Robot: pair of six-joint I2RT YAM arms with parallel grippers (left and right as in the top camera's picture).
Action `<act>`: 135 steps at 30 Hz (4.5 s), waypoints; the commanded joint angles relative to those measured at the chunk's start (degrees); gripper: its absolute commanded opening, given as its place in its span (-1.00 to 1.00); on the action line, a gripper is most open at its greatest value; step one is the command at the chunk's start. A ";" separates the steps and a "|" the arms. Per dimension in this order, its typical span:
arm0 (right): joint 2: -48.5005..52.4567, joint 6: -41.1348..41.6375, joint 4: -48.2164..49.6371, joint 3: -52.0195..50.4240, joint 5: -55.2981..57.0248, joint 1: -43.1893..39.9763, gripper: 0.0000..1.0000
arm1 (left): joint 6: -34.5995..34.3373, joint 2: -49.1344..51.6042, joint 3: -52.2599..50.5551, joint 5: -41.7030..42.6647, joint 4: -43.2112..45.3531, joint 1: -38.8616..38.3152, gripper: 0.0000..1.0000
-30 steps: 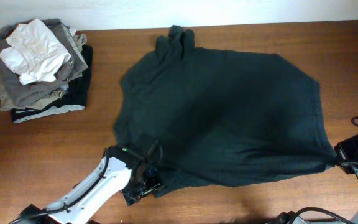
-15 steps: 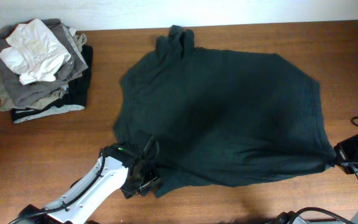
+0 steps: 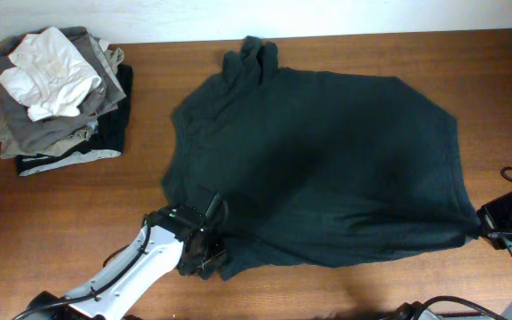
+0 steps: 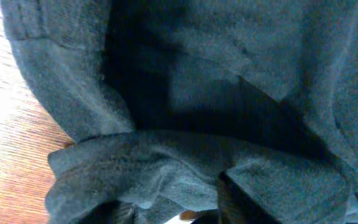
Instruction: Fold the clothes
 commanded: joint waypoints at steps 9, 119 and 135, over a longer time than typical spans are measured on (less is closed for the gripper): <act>0.04 0.48 -0.31 -0.22 0.33 -0.15 -0.92 | 3.19 -3.41 1.86 -1.11 -6.08 0.31 -0.98; 31.01 3.63 21.09 -0.07 5.05 14.47 -0.92 | 49.13 12.17 10.69 9.49 21.29 10.47 -0.98; 31.01 3.82 24.55 -2.27 5.51 19.67 -0.92 | 45.16 20.28 10.67 -2.19 21.84 8.00 -0.99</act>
